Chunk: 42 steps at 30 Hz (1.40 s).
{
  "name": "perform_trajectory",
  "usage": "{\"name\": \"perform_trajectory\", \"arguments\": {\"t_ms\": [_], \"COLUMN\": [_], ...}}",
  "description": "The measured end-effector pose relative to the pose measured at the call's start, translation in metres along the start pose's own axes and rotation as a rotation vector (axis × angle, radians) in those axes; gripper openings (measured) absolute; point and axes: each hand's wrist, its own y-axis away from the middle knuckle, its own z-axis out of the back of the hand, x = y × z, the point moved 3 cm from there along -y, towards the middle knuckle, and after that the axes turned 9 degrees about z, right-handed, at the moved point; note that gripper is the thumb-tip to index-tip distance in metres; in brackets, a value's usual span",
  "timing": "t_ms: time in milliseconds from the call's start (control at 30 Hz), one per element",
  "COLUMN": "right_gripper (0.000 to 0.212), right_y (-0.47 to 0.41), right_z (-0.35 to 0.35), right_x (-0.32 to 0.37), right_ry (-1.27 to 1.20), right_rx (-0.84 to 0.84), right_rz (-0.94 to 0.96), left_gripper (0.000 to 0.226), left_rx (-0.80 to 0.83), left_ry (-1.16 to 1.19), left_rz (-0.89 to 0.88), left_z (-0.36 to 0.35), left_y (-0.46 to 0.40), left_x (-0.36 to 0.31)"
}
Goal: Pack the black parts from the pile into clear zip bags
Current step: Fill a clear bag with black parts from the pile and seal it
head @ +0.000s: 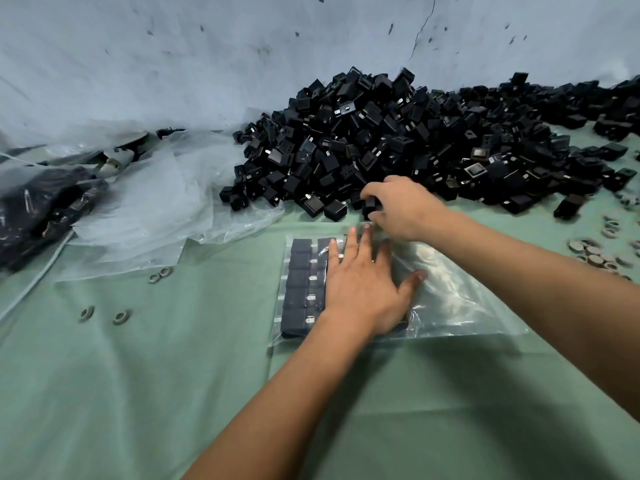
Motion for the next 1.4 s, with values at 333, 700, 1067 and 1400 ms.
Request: {"name": "perform_trajectory", "arguments": {"t_ms": [333, 700, 1067, 1400], "right_gripper": [0.018, 0.024, 0.035, 0.024], "right_y": [0.004, 0.157, 0.185, 0.14], "right_z": [-0.015, 0.034, 0.01, 0.0], "right_x": [-0.015, -0.097, -0.087, -0.067], "right_ry": [-0.151, -0.475, -0.675, -0.779], "right_rx": [-0.156, -0.361, -0.191, 0.069], "right_rz": [-0.084, -0.34, -0.005, 0.143], "left_gripper": [0.086, 0.046, 0.046, 0.011], "left_rx": [-0.006, -0.105, -0.115, -0.194], "left_ry": [-0.015, 0.037, -0.065, 0.041], "left_rz": [0.0, -0.175, -0.587, -0.622], "left_z": [-0.001, 0.039, 0.051, 0.092], "left_y": [0.0, -0.024, -0.049, -0.04], "left_x": [0.0, -0.051, -0.084, -0.068]}}
